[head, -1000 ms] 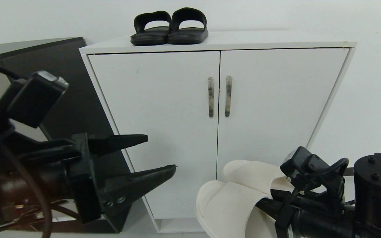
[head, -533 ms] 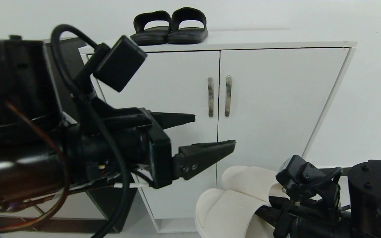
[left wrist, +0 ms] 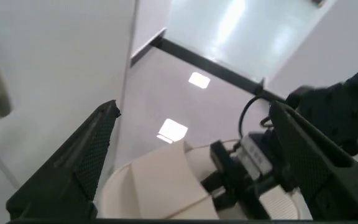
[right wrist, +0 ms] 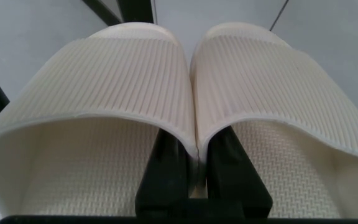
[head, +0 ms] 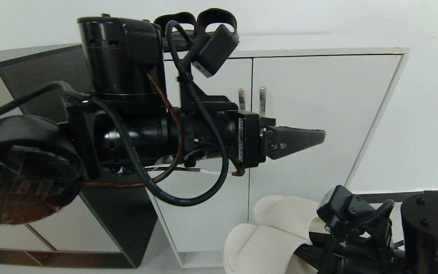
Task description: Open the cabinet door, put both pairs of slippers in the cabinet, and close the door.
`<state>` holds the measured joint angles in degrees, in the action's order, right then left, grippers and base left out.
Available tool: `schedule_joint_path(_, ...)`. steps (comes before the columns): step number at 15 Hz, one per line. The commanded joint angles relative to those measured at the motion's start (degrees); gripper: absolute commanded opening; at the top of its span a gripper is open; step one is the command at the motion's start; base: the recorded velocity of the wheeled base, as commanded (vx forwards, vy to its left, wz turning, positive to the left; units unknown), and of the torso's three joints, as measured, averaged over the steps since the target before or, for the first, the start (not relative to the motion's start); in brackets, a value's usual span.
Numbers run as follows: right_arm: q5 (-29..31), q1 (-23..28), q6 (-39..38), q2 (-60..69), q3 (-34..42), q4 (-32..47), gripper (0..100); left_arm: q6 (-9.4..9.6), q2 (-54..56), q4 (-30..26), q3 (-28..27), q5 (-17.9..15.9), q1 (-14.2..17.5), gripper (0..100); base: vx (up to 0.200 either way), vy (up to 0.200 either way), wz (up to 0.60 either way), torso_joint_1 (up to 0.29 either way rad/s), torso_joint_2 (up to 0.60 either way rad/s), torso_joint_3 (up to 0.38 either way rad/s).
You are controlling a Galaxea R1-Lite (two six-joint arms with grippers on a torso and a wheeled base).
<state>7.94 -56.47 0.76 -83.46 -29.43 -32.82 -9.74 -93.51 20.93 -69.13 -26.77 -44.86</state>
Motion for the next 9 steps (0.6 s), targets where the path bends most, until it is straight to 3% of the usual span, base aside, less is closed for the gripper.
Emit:
schedule_joint_path(1,0.1,-0.2,0.0,0.2,0.1,-0.1,0,-1.77,-3.3,0.0,-2.8,0.0,0.3,100,0.0,0.0,0.0,0.0,0.0,0.0)
schedule_joint_path(2,0.1,-0.2,0.0,0.2,0.1,-0.1,0,-2.65,-4.4,0.0,-3.8,1.1,0.4,100,0.0,0.0,0.0,0.0,0.0,0.0)
schedule_joint_path(3,0.1,-0.2,0.0,0.2,0.0,-0.1,0,-2.74,-5.5,0.2,-4.4,4.8,0.4,100,0.0,0.0,0.0,0.0,0.0,0.0)
schedule_joint_path(4,0.1,-0.2,0.0,0.2,0.1,-0.1,0,-2.65,-5.9,0.3,-4.7,6.4,0.4,100,0.0,0.0,0.0,0.0,0.0,0.0)
schedule_joint_path(9,0.1,-0.2,0.0,0.1,0.1,-0.1,0,-2.56,-7.2,2.4,-6.2,9.2,2.2,100,0.0,0.0,0.0,0.0,0.0,0.0)
